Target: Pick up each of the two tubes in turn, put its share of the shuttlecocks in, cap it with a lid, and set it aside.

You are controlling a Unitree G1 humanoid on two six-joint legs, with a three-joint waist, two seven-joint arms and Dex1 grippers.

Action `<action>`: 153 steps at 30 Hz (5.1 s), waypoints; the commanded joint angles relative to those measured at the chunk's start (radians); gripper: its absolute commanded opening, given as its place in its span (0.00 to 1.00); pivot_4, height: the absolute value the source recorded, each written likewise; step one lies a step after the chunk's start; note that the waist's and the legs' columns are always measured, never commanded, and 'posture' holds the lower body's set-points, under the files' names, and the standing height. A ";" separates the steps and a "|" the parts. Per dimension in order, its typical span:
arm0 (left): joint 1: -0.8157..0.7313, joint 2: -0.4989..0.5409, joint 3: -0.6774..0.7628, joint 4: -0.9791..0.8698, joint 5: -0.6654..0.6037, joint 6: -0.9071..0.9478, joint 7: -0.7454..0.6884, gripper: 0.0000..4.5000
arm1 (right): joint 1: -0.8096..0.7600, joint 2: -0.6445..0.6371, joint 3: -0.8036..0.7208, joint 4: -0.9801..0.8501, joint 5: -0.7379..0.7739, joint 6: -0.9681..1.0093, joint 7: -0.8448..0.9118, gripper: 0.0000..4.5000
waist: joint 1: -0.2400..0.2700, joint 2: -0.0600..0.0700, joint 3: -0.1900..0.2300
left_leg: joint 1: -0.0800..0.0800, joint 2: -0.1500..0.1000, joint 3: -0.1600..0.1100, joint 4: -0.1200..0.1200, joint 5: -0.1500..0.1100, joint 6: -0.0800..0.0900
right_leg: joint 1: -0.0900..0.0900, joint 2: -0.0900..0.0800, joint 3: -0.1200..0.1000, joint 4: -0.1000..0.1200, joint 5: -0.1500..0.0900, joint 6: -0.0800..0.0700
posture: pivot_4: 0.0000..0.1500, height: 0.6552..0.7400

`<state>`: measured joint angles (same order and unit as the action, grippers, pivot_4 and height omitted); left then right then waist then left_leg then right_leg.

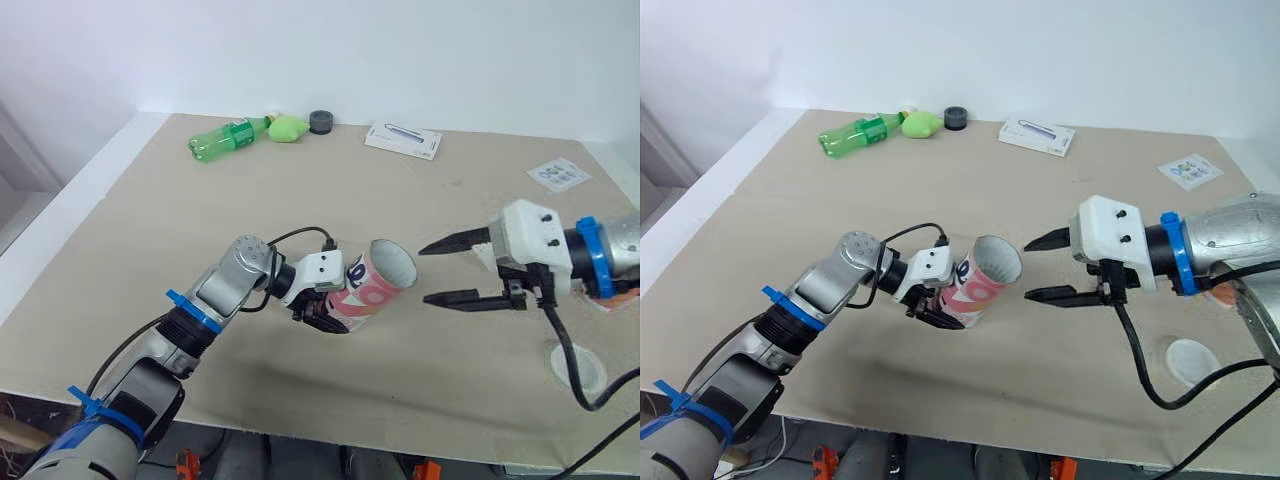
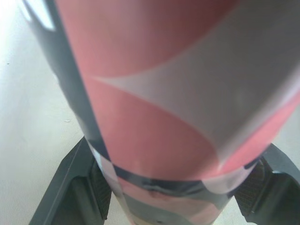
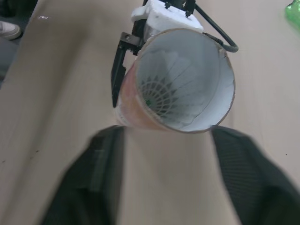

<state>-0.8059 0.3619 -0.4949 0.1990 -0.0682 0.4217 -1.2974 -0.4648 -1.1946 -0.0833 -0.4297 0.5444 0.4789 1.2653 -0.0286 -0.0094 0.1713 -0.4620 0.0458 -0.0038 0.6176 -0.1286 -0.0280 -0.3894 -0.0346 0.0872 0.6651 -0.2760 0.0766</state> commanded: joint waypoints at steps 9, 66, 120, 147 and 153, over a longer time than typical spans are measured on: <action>-0.010 0.004 -0.001 0.004 0.009 -0.001 0.007 0.62 | 0.387 0.062 -0.429 0.268 -0.048 0.055 -0.065 0.93 | 0.008 -0.002 -0.001 | -0.001 -0.001 0.000 0.000 0.000 0.000 | 0.001 0.000 0.002 0.000 0.001 -0.001 | 1.00 0.87; 0.019 0.055 -0.002 -0.086 -0.011 0.072 0.026 0.62 | 0.186 0.034 -0.298 0.047 -0.024 0.017 -0.033 0.01 | -0.015 0.001 -0.001 | 0.002 0.000 -0.001 -0.001 0.000 0.000 | 0.001 0.006 0.008 0.002 0.000 0.003 | 1.00 0.87; -0.006 -0.004 0.000 -0.013 -0.008 0.001 0.020 0.62 | -0.272 0.027 0.091 0.117 0.075 0.091 0.186 0.00 | 0.005 0.000 0.000 | 0.000 0.000 0.003 0.001 0.000 -0.001 | -0.003 0.004 0.010 0.001 0.002 0.002 | 1.00 0.87; 0.005 0.024 0.002 -0.067 -0.018 0.074 0.014 0.62 | -0.682 0.275 0.711 0.471 -0.292 -0.407 0.349 0.00 | 0.002 0.000 0.000 | -0.002 0.001 0.004 0.000 0.000 -0.001 | -0.011 0.006 0.011 0.014 0.002 -0.003 | 1.00 0.87; 0.007 0.028 -0.001 -0.066 -0.019 0.069 0.013 0.62 | -0.723 0.231 0.651 0.489 -0.221 -0.359 0.349 0.00 | 0.002 0.000 0.000 | -0.002 0.001 0.003 0.001 0.000 -0.002 | -0.013 0.007 0.011 0.016 0.002 -0.004 | 1.00 0.87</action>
<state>-0.7997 0.3809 -0.4967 0.1470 -0.0892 0.4881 -1.2819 -1.1565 -0.9355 0.6222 0.0665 0.2822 0.1046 1.5717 -0.0266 -0.0097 0.1715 -0.4638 0.0473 -0.0004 0.6185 -0.1283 -0.0295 -0.4020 -0.0277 0.0986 0.6815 -0.2744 0.0727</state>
